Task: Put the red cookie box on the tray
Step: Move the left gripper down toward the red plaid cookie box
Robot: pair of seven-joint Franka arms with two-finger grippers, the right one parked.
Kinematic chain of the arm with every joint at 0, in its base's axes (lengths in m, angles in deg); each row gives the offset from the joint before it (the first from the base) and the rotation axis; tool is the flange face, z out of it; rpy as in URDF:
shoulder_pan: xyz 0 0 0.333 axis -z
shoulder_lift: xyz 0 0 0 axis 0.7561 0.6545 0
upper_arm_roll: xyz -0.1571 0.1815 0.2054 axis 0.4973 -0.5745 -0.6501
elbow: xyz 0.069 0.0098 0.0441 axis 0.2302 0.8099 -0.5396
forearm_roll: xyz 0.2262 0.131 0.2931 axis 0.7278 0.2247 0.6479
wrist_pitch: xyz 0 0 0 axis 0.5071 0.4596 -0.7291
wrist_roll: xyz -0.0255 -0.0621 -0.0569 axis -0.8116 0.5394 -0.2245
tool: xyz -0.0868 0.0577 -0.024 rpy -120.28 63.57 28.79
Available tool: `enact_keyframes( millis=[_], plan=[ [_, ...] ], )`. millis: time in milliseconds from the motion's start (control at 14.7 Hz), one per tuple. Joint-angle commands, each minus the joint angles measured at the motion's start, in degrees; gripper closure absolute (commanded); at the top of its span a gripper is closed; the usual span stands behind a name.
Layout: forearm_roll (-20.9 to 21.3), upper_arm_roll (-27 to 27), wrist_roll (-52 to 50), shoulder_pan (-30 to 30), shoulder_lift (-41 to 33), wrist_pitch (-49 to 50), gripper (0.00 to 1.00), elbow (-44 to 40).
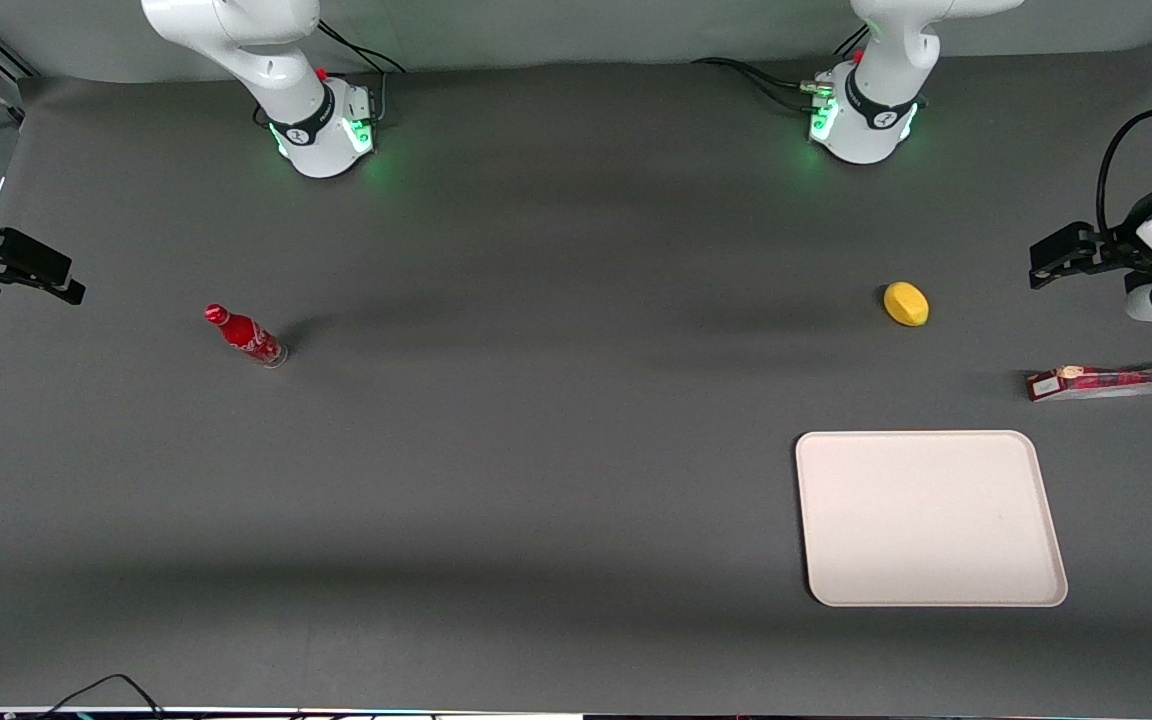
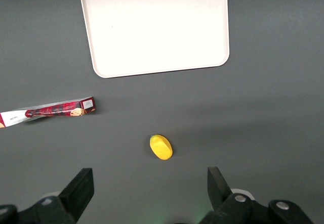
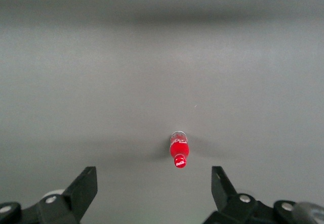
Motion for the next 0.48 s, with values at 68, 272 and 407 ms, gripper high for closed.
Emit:
enact_keyframes(
  millis=[68, 272, 407],
  plan=[
    [1.06, 0.24, -0.93, 0.44, 1.26, 1.81, 0.0, -2.39],
    [0.98, 0.07, -1.02, 0.17, 1.53, 2.07, 0.0, -2.75],
    [1.16, 0.06, -0.32, 0.26, 1.7, 2.24, 0.0, -2.75]
  ],
)
